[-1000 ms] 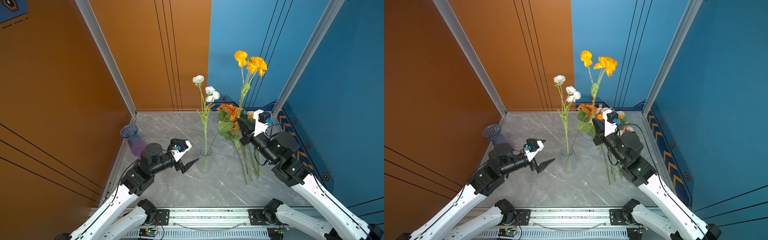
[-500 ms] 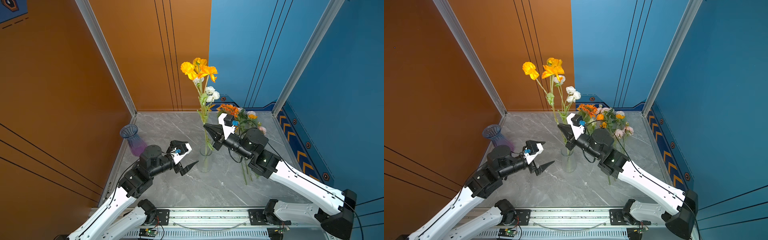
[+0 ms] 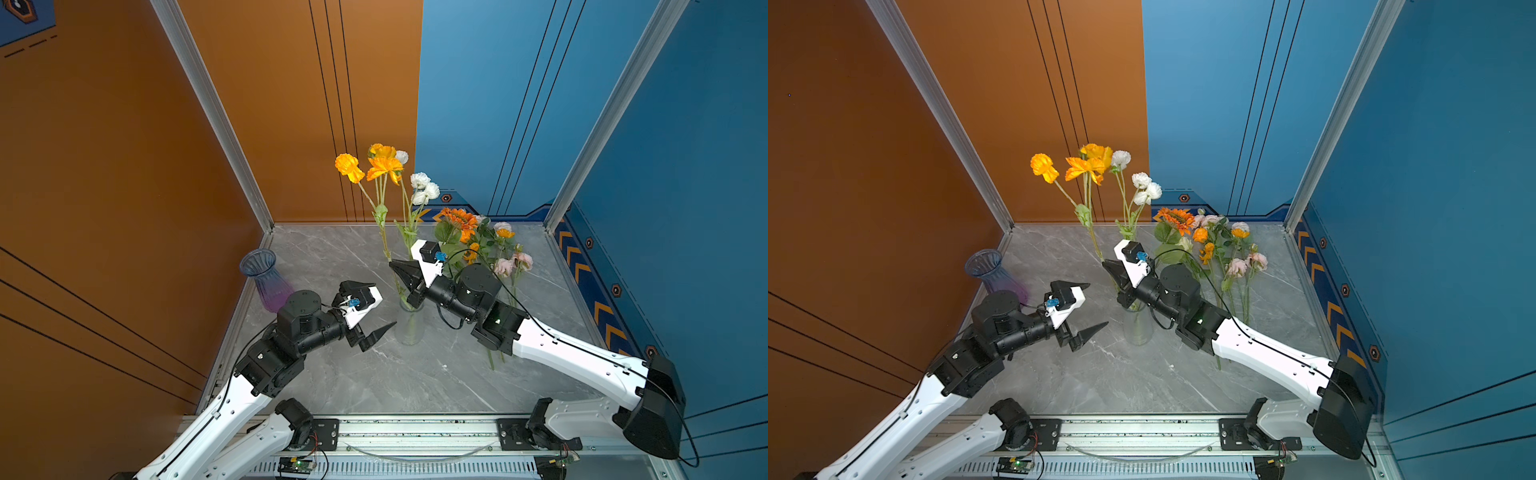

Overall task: Arrange the flowers into the vase
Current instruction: 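Carry the yellow poppies to the clear vase and lower stems in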

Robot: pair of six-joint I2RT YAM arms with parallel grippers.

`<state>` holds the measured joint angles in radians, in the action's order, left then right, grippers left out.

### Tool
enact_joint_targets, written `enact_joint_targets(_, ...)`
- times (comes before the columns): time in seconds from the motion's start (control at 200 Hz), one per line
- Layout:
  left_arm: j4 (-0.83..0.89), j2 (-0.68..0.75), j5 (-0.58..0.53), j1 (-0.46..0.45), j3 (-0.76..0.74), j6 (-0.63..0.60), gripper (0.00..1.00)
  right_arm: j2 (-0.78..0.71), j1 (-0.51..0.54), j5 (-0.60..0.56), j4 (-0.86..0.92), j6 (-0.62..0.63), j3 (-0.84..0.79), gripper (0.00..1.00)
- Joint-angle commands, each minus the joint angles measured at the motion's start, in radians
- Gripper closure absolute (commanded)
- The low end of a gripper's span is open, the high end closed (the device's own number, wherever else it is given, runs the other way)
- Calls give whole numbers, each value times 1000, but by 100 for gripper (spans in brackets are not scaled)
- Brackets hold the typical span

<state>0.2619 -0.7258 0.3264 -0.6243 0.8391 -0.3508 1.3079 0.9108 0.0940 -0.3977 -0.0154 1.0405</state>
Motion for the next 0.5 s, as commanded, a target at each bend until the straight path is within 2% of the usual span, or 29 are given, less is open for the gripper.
enact_joint_targets(0.0,-4,-5,30,9,-6,1,2,6,5,-45,-66,-12,-34,100)
enact_joint_targets(0.35,-5,-18,40,15,-6,4,2,31,5,-86,-97,30,-111,100)
enact_joint_targets(0.495,-6,-17,40,14,-7,4,2,47,5,-124,-177,34,-167,100)
